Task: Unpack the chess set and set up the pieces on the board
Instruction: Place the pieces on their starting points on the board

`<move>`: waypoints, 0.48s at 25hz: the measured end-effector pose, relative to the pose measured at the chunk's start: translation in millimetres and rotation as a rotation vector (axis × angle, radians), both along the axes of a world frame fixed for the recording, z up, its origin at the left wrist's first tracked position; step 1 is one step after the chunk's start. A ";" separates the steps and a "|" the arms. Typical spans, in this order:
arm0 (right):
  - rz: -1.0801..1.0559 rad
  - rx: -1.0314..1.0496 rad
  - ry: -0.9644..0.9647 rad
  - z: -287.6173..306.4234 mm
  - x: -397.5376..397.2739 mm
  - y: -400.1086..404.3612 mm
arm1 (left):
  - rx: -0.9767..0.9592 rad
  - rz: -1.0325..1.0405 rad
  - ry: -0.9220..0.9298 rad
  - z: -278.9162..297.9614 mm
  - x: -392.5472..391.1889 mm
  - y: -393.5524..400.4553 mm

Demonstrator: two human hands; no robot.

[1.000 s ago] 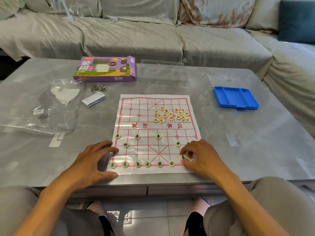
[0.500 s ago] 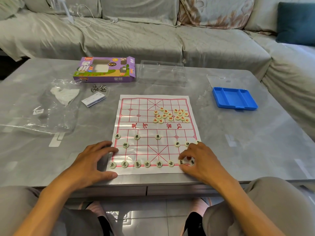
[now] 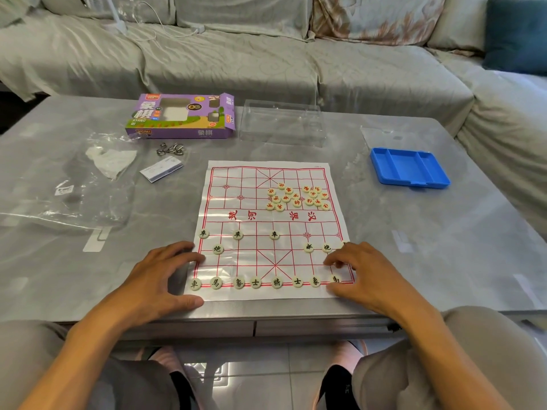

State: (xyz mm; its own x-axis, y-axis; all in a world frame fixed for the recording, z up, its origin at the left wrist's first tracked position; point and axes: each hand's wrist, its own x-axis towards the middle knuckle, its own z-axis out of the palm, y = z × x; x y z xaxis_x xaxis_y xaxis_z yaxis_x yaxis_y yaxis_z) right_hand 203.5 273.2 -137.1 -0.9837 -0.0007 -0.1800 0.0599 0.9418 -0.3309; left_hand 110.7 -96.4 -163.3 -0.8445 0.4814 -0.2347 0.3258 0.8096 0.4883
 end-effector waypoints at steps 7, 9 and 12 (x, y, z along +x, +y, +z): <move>0.098 0.044 0.060 -4.5 -6.1 -16.7 | 0.001 -0.002 -0.011 -0.6 0.7 -1.0; 0.084 0.047 0.049 -5.3 -6.5 -17.6 | 0.007 0.000 -0.010 -0.3 1.0 -0.2; 0.055 0.026 0.044 -2.9 -3.7 -11.3 | 0.006 0.001 -0.014 0.8 1.7 -0.5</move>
